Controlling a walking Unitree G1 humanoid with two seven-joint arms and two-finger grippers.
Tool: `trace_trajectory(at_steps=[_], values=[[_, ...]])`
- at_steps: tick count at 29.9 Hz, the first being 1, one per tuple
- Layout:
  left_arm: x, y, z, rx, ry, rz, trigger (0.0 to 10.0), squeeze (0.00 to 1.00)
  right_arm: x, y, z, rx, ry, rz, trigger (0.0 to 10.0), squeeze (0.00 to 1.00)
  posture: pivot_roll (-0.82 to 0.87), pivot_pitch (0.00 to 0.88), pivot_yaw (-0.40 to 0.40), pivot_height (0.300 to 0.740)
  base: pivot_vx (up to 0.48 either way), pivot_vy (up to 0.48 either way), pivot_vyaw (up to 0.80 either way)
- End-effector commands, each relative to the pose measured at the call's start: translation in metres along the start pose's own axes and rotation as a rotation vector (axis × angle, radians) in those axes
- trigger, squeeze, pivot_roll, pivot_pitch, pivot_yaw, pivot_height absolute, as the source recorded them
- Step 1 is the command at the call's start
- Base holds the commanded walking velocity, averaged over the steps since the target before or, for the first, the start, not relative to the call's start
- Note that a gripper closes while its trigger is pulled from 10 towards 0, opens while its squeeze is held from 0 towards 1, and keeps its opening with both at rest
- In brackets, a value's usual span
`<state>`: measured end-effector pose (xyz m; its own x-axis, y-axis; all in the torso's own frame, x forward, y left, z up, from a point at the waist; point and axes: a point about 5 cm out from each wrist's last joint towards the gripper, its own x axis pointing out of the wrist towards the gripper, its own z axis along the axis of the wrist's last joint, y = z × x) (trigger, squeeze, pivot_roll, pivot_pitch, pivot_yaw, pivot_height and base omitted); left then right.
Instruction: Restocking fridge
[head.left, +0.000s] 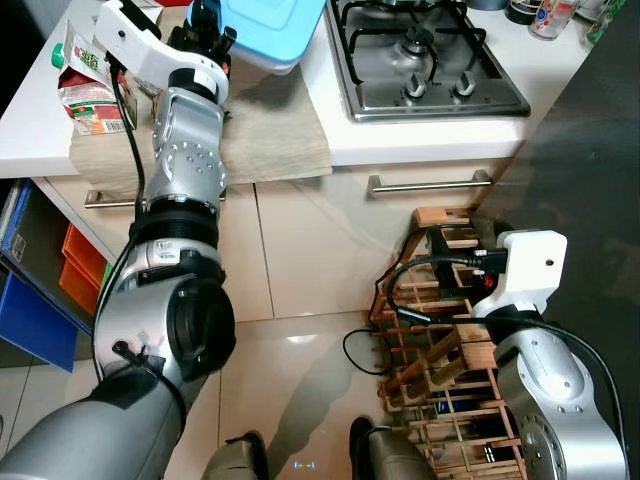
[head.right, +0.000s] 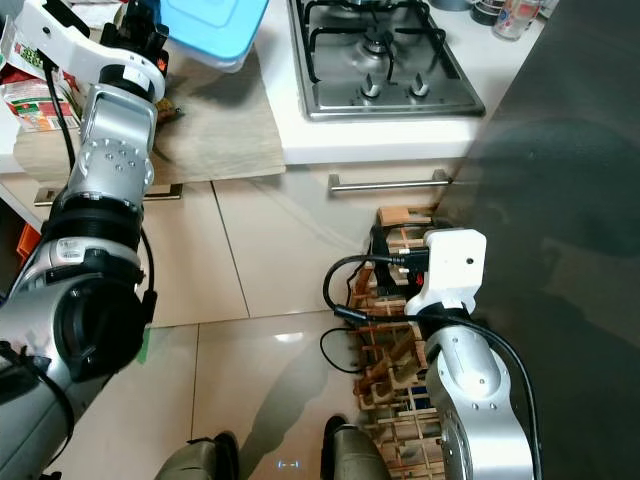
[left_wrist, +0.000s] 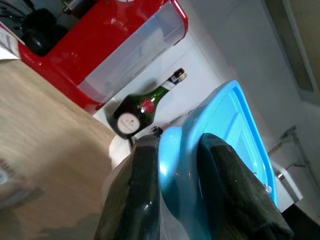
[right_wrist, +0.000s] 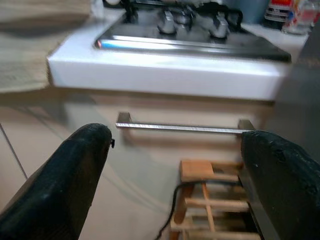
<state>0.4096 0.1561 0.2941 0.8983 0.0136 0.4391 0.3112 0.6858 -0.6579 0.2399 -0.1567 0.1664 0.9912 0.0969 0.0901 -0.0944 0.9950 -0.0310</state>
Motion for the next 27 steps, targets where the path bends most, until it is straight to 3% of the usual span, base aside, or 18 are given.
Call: trace_trajectory(at_steps=[1, 5, 7, 12, 16, 27], values=[[0.001, -0.013, 0.012, 0.090, -0.062, -0.064, 10.0, 0.00, 0.001, -0.002, -0.003, 0.012, 0.002, -0.005, 10.0, 0.00, -0.25, 0.142, -0.006, 0.740, 0.000, 0.000, 0.00], [-0.004, -0.014, 0.016, 0.167, -0.089, -0.069, 10.0, 0.00, 0.004, -0.002, 0.000, 0.013, -0.022, -0.009, 10.0, 0.00, -0.25, 0.137, -0.005, 0.740, 0.000, 0.000, 0.00], [-0.007, -0.019, 0.019, 0.249, -0.105, -0.100, 10.0, 0.00, 0.008, -0.002, 0.001, 0.013, -0.036, -0.013, 10.0, 0.00, -0.23, 0.128, -0.004, 0.740, 0.000, 0.000, 0.00], [-0.008, -0.026, 0.022, 0.323, -0.127, -0.122, 10.0, 0.00, 0.013, 0.000, 0.001, 0.014, -0.045, -0.009, 10.0, 0.00, -0.22, 0.119, -0.003, 0.740, 0.000, 0.000, 0.00], [-0.008, -0.028, 0.021, 0.352, -0.126, -0.120, 10.0, 0.00, 0.017, 0.001, 0.001, 0.015, -0.055, -0.006, 10.0, 0.00, -0.22, 0.110, 0.000, 0.740, 0.000, 0.000, 0.00], [-0.008, -0.028, 0.022, 0.364, -0.123, -0.115, 10.0, 0.00, 0.025, 0.002, -0.001, 0.020, -0.074, -0.008, 10.0, 0.00, -0.21, 0.087, 0.010, 0.740, -0.319, 0.000, 0.00]])
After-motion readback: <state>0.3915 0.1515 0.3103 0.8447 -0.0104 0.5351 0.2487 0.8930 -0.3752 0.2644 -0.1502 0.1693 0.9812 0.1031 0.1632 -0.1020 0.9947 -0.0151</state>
